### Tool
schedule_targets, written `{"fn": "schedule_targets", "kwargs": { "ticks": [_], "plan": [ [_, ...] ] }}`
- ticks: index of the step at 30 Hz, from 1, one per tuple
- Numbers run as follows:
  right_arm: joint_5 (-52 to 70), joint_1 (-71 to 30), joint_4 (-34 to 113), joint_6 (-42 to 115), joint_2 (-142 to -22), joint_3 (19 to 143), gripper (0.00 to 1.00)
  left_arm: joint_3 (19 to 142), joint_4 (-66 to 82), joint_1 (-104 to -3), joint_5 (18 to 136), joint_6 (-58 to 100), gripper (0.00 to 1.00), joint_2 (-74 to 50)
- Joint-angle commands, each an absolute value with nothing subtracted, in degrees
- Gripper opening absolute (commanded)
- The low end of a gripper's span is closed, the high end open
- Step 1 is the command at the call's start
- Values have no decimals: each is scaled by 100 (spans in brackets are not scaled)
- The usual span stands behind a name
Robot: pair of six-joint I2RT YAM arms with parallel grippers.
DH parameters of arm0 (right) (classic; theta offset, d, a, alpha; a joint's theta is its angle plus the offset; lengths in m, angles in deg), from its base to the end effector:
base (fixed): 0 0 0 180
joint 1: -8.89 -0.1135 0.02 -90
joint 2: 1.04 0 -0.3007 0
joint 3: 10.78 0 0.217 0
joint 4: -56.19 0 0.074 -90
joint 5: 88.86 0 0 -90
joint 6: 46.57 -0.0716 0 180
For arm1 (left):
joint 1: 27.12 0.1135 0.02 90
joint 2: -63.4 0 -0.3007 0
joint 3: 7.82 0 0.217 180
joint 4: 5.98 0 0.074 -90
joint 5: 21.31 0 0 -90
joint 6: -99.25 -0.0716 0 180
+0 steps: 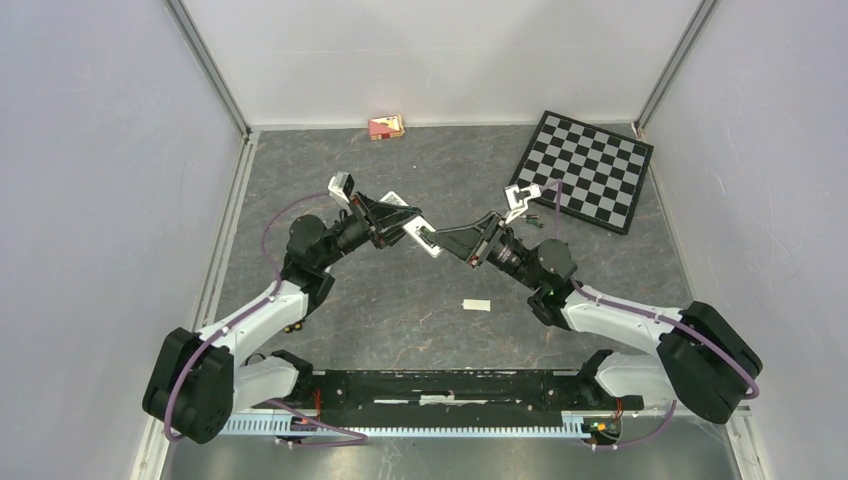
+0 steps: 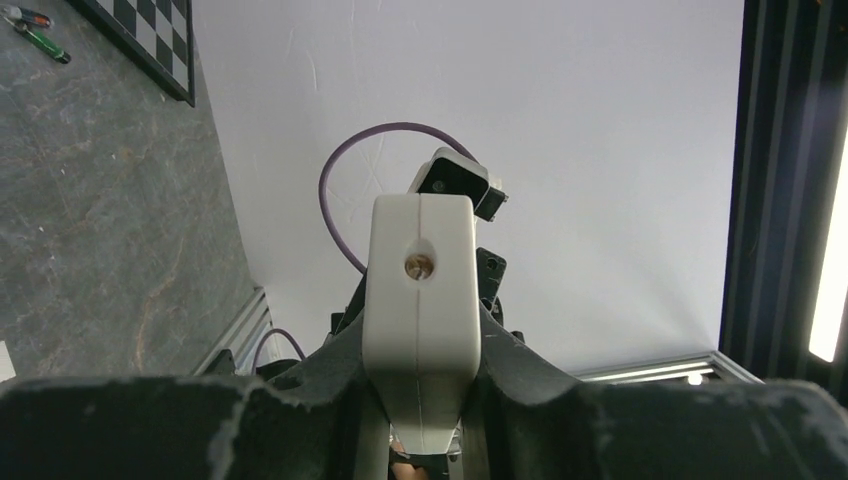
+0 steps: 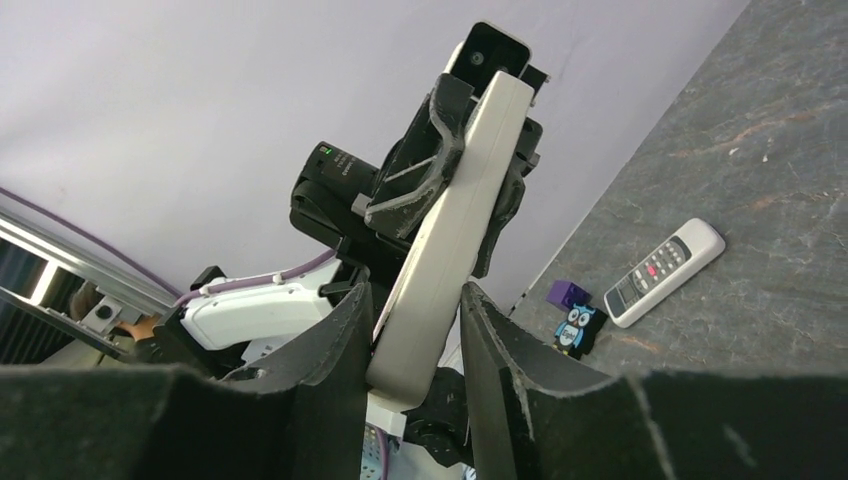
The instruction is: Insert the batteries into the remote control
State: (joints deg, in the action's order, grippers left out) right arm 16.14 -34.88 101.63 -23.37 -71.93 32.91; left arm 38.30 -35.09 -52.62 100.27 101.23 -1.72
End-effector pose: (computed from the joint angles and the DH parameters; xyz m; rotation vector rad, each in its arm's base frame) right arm 0.1681 0.1867 0.3432 0.0314 1.4976 1.7851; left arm 0.1929 -0.1335 0.3393 -0.4509 1.7331 -1.9808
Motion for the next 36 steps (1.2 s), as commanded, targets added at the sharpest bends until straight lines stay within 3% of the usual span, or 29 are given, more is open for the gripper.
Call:
{"fn": "schedule_targets", "kwargs": {
  "ticks": [1, 8, 13, 15, 19, 23, 29, 36],
  "plan": [
    [1400, -3479, 9177, -2108, -7336, 3650, 38, 4140, -4095, -5366, 10463, 9899, 2, 32],
    [970, -3488, 7623, -1882, -7352, 3936, 35, 4329, -3779, -5393, 10578, 9389, 2, 174],
    [762, -3480, 6820, -1810, -7347, 4089, 40, 4473, -3131, -5391, 10587, 8669, 2, 357],
    [801, -3471, 6886, -1709, -7254, 4062, 49, 4538, -2797, -5384, 10570, 8313, 2, 410],
    [867, -3461, 7280, -1379, -6832, 3844, 79, 4643, -2103, -5351, 10552, 7553, 2, 453],
    [1312, -3351, 8162, -1226, -6440, 3549, 89, 4636, -1929, -5324, 10718, 7189, 2, 317],
    [2261, -3268, 8230, -337, -6358, 3757, 84, 4767, -1932, -5287, 11041, 6909, 2, 118],
    [2449, -3267, 6403, 1301, -6459, 4434, 71, 4924, -1759, -5270, 11235, 6529, 2, 113]
  ]
}}
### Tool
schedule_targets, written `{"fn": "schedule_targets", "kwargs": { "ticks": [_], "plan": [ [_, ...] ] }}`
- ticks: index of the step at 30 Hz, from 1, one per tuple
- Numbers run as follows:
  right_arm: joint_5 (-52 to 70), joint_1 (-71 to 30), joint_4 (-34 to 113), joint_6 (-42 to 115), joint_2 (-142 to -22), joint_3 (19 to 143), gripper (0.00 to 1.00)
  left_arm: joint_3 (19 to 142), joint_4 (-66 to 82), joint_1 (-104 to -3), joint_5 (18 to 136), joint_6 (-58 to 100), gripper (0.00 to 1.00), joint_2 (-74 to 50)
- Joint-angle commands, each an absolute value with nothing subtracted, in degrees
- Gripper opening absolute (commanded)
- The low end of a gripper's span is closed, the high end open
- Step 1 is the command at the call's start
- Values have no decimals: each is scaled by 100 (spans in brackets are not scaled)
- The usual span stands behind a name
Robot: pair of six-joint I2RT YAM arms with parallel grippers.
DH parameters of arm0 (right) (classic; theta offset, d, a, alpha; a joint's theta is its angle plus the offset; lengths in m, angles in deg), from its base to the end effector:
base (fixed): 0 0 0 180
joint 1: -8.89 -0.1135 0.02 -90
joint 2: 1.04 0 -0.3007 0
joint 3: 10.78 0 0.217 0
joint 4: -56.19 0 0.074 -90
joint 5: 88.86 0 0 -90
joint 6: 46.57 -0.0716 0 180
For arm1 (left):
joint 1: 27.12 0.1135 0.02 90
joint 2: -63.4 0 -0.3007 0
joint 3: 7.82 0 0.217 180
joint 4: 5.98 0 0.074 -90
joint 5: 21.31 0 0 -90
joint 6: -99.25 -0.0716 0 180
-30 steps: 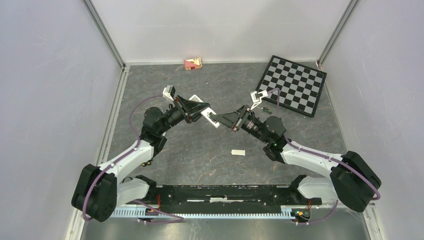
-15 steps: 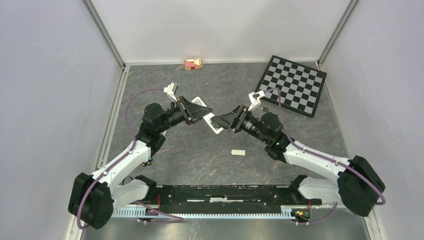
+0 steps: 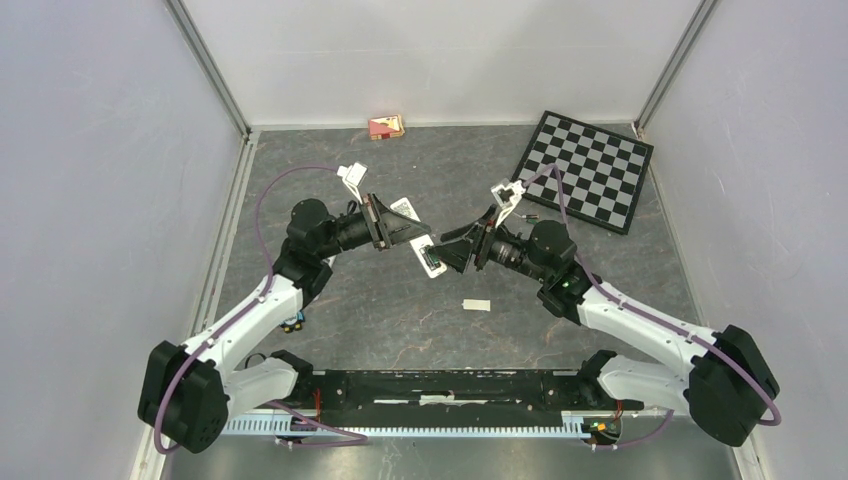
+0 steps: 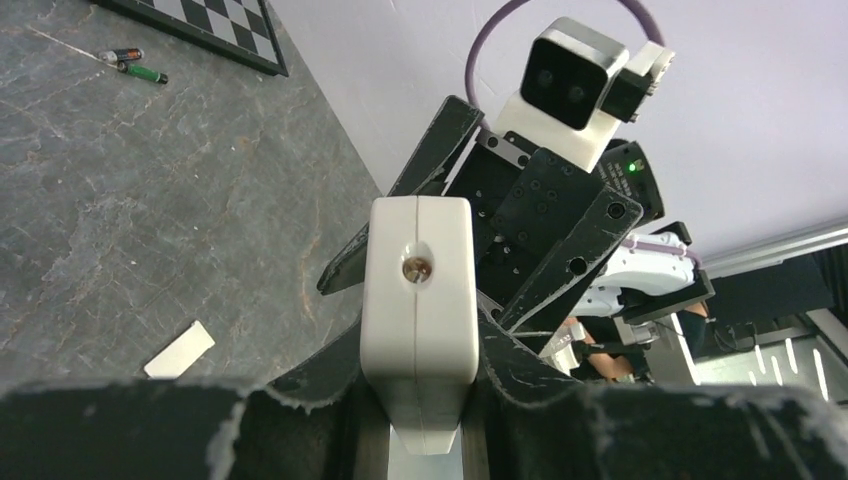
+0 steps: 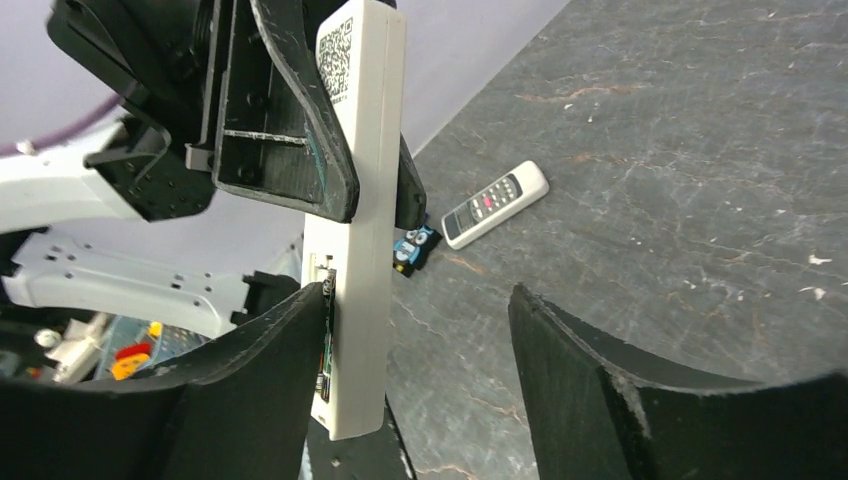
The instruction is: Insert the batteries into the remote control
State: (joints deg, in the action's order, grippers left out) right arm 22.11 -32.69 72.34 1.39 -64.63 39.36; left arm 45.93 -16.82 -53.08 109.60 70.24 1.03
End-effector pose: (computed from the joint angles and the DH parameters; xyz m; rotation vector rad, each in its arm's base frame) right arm 0.1610 0.1771 0.3390 -0.3193 1.6821 1.4065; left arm 0.1801 -0.1398 0.3523 0.1173 1.8244 -1.6805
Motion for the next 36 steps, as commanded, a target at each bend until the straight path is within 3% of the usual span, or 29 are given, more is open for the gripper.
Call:
{"fn": "schedule_targets", "kwargs": {
  "ticks": [1, 6, 12, 22, 29, 36],
  "plan": [
    [2313, -3266, 6248, 1380, -6463, 4483, 66, 4933, -1748, -5242, 11273, 6500, 2, 113],
    [2083, -3272, 5870, 1620, -6603, 4615, 48, 5051, -1946, -5102, 11533, 6580, 2, 158],
    [1896, -3275, 5811, 2093, -6750, 4570, 40, 5065, -2471, -5085, 11767, 7141, 2, 30],
    [1605, -3276, 4975, 3502, -6672, 4810, 53, 4888, -2154, -4972, 11184, 7287, 2, -101],
    [1603, -3276, 5132, 2926, -6329, 4916, 85, 4261, -1242, -4974, 9522, 6914, 2, -437],
    [975, -3277, 4841, 2422, -6336, 4466, 87, 4304, -1959, -5356, 8882, 6795, 2, -1998]
  ]
}}
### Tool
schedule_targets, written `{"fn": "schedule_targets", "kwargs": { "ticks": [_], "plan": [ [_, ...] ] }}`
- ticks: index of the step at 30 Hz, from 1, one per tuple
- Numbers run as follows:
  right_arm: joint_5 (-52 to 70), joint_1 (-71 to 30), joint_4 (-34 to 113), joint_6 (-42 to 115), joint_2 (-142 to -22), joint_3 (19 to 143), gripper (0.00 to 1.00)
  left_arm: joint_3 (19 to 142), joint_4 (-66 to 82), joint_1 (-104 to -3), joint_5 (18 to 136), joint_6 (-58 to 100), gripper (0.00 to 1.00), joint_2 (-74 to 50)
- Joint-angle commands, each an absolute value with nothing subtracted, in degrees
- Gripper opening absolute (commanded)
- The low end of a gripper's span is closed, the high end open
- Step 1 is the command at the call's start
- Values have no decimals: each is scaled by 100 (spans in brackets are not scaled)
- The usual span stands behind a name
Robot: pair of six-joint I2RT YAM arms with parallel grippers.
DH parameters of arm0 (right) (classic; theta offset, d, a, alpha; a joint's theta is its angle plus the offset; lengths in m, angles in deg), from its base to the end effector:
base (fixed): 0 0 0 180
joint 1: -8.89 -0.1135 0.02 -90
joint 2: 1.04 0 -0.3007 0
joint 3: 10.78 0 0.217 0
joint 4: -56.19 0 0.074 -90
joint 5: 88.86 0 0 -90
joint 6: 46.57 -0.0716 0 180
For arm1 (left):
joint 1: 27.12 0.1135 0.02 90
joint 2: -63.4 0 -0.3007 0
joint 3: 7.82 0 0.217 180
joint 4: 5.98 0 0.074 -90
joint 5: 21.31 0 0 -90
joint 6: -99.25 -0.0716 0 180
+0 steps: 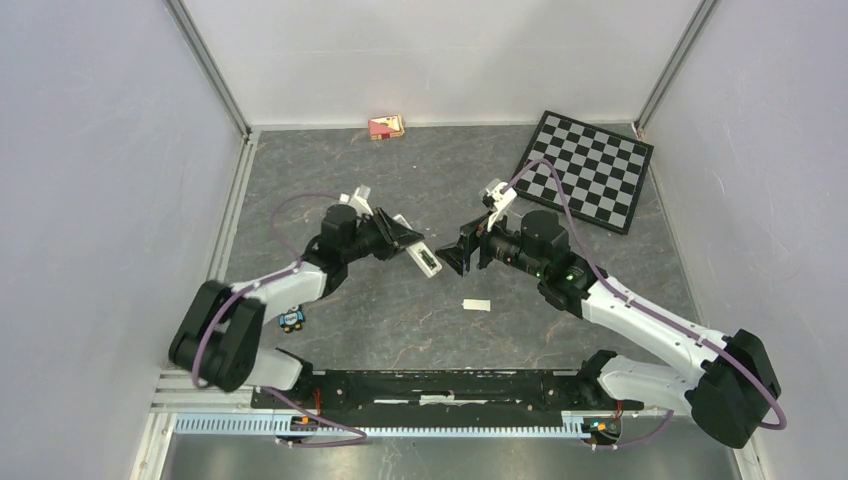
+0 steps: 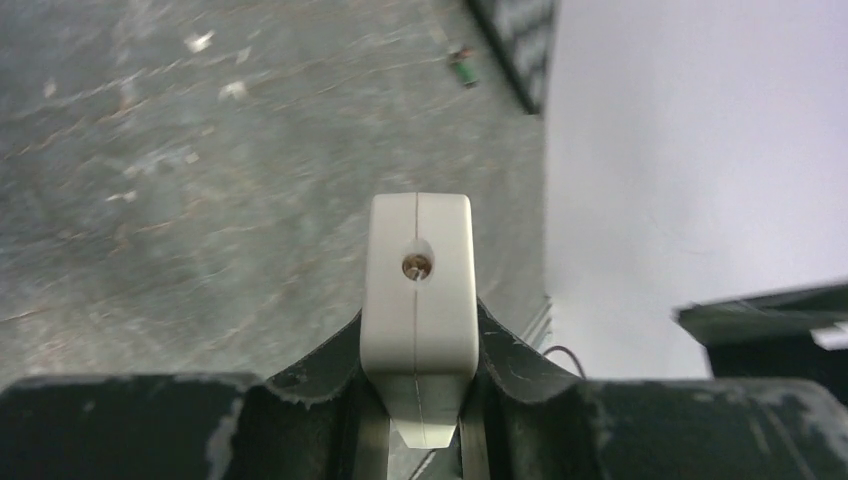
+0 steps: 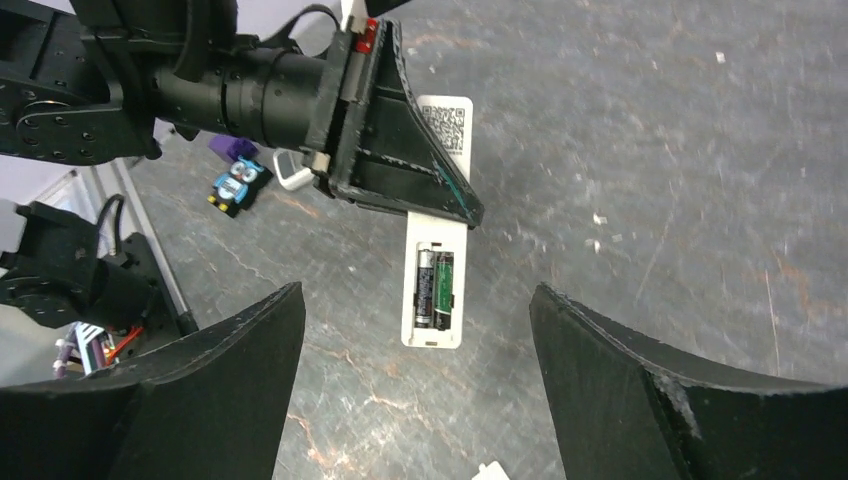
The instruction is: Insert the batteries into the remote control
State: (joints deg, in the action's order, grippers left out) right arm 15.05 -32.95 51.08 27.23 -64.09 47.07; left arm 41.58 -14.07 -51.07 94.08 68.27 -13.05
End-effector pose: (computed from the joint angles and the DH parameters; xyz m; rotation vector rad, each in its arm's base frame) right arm 0.1681 0.1736 0.3362 -0.5891 1.7472 0.9383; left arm 0.2379 -0.1393 0.2621 -0.3109 2.1055 -1.3482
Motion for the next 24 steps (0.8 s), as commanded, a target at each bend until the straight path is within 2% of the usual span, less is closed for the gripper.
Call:
{"fn": "schedule_targets", "kwargs": {
  "ticks": [1, 7, 10, 13, 24],
  "plan": [
    [882, -3276, 4785, 2386, -6334, 4405, 87, 4337, -2162, -5416, 8837, 6814, 2, -2261],
    [773, -3267, 4788, 2233, -6235, 4004, 87, 4456, -3420, -5773, 7981, 7239, 2, -3547],
    [701, -3267, 4760, 2207, -6189, 3889, 87, 4465, -3885, -5902, 7667, 7392, 10, -3929],
    [646, -3251, 4701, 2213, -6210, 3802, 87, 4466, -3904, -5996, 7450, 7370, 26, -4105],
    [613, -3157, 4691, 2152, -6585, 3695, 87, 3963, -3093, -6026, 7026, 7515, 70, -3860]
  ]
}}
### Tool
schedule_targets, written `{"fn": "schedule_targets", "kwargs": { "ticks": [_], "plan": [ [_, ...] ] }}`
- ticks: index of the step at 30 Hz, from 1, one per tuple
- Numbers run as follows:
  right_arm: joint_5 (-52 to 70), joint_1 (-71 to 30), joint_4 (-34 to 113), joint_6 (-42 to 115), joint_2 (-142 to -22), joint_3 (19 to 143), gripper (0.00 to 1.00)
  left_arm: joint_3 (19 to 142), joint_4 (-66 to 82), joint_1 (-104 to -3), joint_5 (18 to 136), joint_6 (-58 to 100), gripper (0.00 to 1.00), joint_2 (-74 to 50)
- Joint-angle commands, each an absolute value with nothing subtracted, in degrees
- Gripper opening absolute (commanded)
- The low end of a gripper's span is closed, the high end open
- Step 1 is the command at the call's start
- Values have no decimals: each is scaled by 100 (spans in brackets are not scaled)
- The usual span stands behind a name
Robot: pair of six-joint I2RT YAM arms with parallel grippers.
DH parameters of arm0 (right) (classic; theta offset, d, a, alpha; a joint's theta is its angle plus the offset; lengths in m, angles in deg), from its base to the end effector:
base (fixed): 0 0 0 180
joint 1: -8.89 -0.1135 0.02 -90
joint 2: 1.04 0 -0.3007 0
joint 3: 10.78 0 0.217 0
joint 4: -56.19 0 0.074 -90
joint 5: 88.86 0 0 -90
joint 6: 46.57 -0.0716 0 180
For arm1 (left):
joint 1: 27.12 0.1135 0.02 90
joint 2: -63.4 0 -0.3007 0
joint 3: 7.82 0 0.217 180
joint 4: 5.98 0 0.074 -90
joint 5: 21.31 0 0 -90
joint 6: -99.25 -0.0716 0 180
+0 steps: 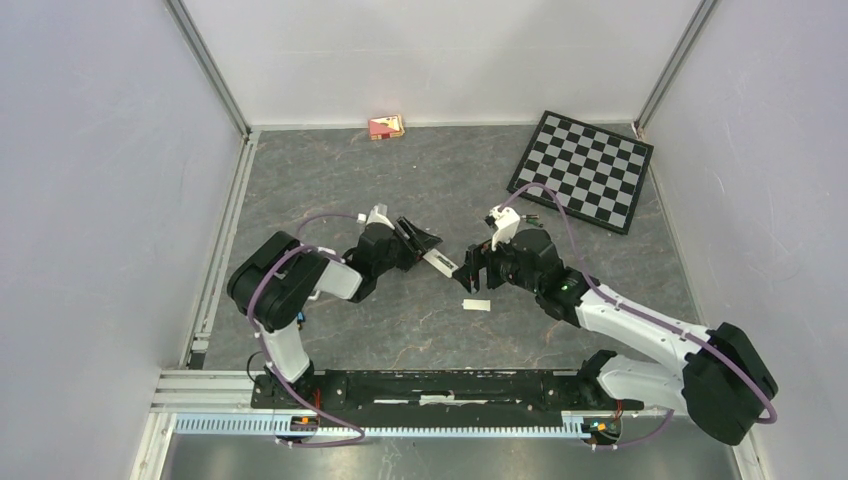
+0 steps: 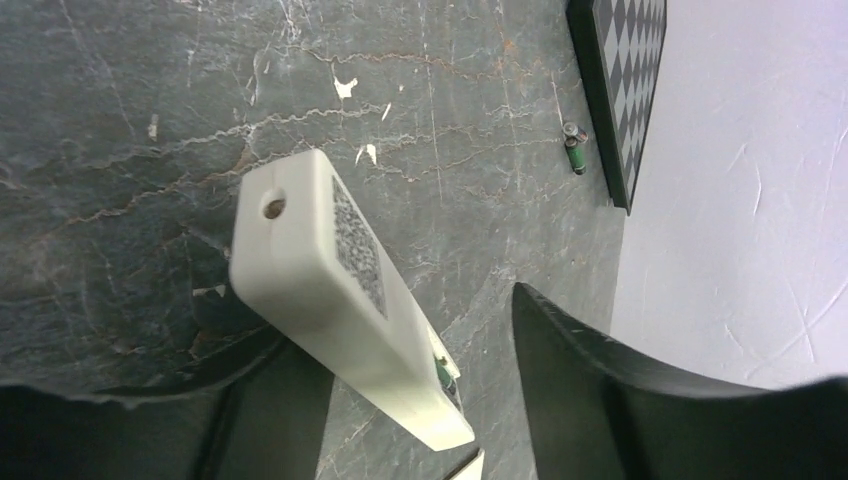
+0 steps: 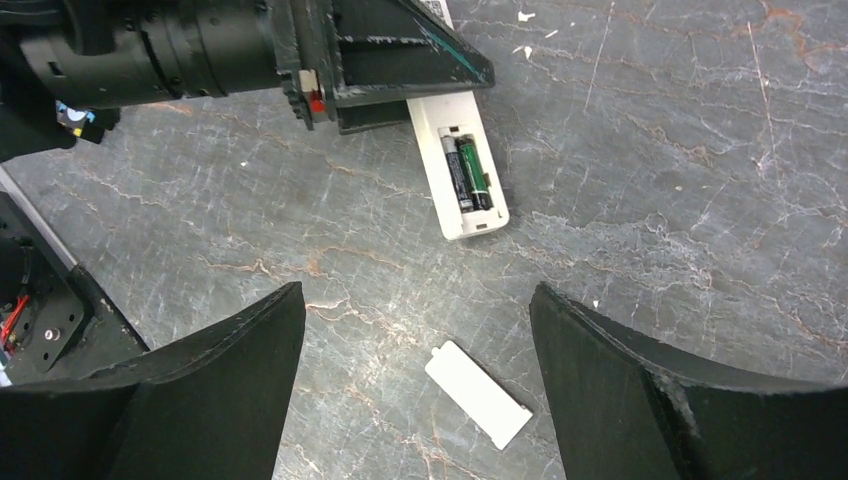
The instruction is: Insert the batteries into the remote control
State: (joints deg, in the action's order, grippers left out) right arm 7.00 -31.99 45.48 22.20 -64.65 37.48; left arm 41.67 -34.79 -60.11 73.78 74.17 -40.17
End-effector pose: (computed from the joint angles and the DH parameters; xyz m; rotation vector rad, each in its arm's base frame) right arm 0.1661 0.1535 0.2616 -0.4271 2.0707 0.7731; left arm 0.2895 -0.1955 0.1680 -0.5492 2.1465 -1.1232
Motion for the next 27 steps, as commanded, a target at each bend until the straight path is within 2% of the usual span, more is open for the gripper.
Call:
{"fn": "schedule_targets", "kwargs": {
  "ticks": [1, 7, 8, 9, 14, 18, 27],
  "plan": [
    [626, -3145, 4723, 2114, -6627, 3691, 87, 3946, -2934, -6026, 6976, 7552, 73, -3807],
    [670, -3075, 4629, 2119, -6841, 3802, 87, 3794, -1596, -6026, 6541, 7762, 83, -3195],
    [674, -3063, 4601, 2159, -6854, 3829, 87, 3806, -1243, -6026, 6446, 7769, 86, -3044],
    [683, -3059, 4574, 2222, -6861, 3845, 87, 3832, -892, -6031, 6369, 7747, 99, -2895],
    [805, -3048, 4334, 3386, -6973, 3962, 87, 4044, 460, -6026, 6235, 7582, 100, -2290],
    [576, -3022, 3904, 4054, -7227, 4175, 87, 3979, 916, -6026, 6085, 7445, 100, -1869],
    [1414, -3029, 2425, 5820, -8071, 4881, 81, 4225, 1896, -5973, 6000, 6127, 100, -948]
  ]
}}
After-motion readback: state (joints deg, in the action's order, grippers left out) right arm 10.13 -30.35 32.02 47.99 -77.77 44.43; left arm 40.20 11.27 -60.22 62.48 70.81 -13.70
